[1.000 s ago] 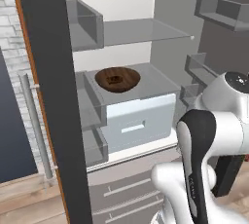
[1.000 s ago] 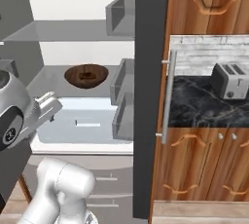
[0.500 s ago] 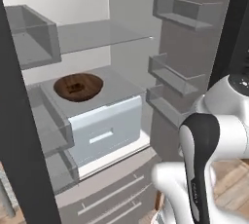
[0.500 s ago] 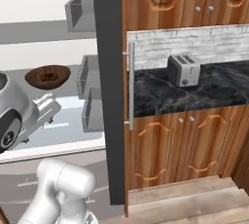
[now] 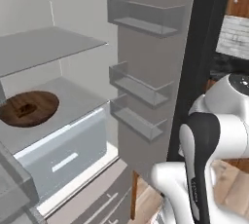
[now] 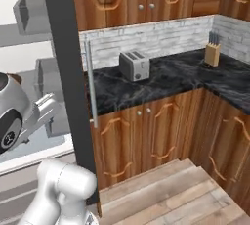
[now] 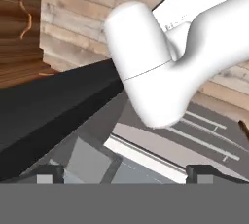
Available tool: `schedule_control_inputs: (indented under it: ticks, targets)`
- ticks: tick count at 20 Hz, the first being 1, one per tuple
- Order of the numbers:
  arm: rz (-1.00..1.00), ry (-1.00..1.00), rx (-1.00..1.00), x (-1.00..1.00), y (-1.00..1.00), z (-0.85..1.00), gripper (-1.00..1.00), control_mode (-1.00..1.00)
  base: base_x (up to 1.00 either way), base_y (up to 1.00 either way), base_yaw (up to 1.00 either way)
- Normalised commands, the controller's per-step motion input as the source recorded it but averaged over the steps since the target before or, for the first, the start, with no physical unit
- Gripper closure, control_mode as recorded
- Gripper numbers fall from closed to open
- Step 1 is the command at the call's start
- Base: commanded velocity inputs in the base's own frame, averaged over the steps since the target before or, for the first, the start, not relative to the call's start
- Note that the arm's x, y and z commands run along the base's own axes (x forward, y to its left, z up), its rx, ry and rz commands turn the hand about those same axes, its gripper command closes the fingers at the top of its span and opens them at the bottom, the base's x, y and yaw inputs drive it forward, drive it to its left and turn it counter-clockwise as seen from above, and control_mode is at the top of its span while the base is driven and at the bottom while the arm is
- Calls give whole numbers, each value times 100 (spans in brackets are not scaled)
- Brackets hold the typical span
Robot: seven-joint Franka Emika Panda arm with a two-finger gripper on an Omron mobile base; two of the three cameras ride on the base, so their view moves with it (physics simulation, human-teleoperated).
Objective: Move the glass cup from next to the sink to the open cabinet. Then, move the bowl with the sweet potato to the fridge to clear the area for faucet cleaning.
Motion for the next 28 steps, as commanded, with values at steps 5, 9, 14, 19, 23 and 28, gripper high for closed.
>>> schedule_control_inputs:
  ticks: [5, 9, 14, 19, 23, 28]
  targets:
    - [0, 0, 0, 0, 0, 0, -100, 100, -39, 0, -94]
    - [0, 0, 0, 0, 0, 0, -100, 100, -33, 0, -98]
    - [0, 0, 0, 0, 0, 0, -100, 100, -8, -55, -86]
    - [0, 0, 0, 0, 0, 0, -100, 100, 19, -100, -42]
    - [0, 0, 0, 0, 0, 0, -100, 100, 100, -7, -13]
    - [0, 0, 0, 0, 0, 0, -100, 100, 100, 13, -12]
